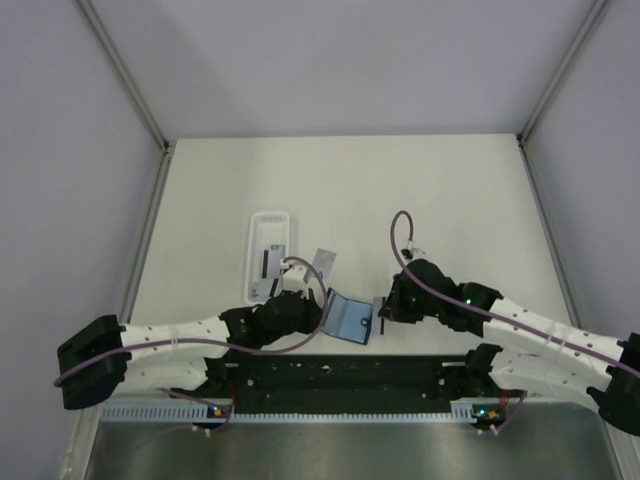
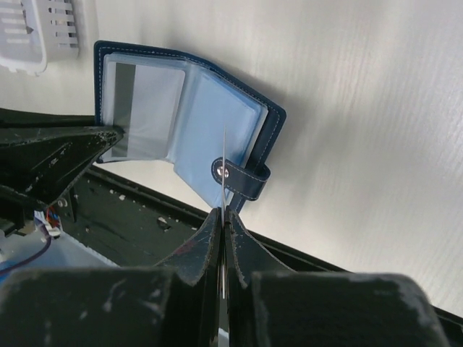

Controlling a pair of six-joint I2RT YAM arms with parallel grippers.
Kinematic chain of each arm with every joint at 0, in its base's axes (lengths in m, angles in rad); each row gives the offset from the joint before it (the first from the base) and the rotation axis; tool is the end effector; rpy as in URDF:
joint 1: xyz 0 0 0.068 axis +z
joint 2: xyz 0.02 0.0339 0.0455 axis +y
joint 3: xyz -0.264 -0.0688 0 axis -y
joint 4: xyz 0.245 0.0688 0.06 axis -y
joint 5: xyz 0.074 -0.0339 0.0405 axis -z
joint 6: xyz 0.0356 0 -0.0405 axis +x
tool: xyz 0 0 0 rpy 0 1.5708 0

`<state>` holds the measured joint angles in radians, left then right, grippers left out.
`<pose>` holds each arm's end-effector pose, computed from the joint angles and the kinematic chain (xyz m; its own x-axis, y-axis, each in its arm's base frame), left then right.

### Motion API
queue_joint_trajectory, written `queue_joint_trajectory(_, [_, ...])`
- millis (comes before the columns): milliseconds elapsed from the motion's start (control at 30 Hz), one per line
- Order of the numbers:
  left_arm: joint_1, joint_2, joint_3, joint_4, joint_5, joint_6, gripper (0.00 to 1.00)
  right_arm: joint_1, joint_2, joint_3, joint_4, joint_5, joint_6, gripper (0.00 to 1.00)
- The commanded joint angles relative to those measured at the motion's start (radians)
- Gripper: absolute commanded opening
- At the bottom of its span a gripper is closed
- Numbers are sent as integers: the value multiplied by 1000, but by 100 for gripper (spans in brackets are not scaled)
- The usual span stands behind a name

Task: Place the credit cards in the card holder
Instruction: Turn over the card slot in the card holder.

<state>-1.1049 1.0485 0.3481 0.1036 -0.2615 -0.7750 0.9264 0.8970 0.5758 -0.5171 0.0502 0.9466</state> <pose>0.0998 -0.1781 0.1694 -0.7170 -0.0786 -0.6926 0.3713 0.7978 -0.4750 0.1095 0.1428 0.2179 -0.8926 0.1612 -0.4211 -0.0925 0.8486 0.5208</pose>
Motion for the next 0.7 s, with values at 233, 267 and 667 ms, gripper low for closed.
queue_joint_trajectory(233, [-82, 13, 63, -76, -176, -92, 0, 23, 256, 186, 98, -47, -40, 0])
queue_joint_trajectory(267, [-85, 16, 65, -77, -182, -98, 0, 32, 279, 196, 100, -46, -39, 0])
queue_joint_trajectory(667, [-107, 7, 78, -139, -249, -142, 0, 45, 407, 217, 26, 14, -14, 0])
